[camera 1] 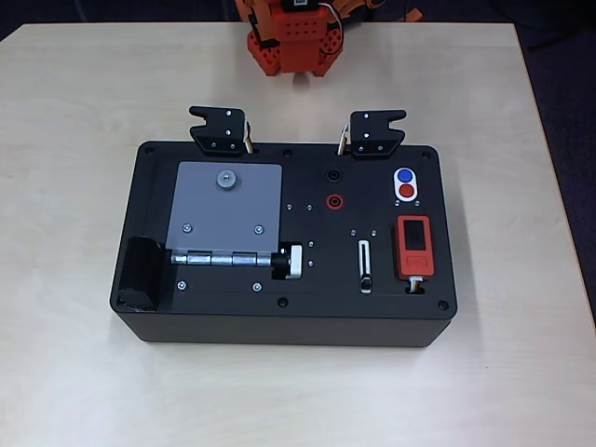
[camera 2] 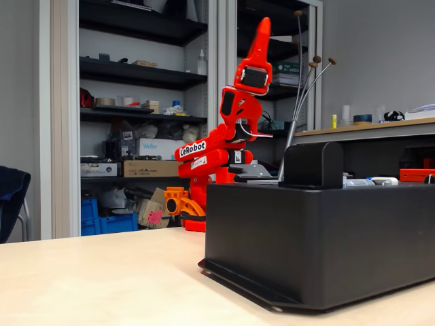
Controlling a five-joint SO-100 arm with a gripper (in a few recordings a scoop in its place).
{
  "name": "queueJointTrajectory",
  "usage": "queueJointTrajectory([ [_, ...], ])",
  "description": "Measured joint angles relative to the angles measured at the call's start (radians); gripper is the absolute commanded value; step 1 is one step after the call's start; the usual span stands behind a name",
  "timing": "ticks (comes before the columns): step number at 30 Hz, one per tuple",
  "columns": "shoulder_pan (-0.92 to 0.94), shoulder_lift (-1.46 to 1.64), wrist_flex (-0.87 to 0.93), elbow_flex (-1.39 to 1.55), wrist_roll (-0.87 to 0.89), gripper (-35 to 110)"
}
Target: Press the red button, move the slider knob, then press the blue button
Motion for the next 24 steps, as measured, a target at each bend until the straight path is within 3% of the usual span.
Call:
queueJointTrajectory([
  [8,0.003,0.0,-0.301,0.012,0.284,0],
  [15,-0.012,0.0,-0.589,0.012,0.387,0],
  [24,-0.044,0.0,-0.81,0.012,0.449,0],
])
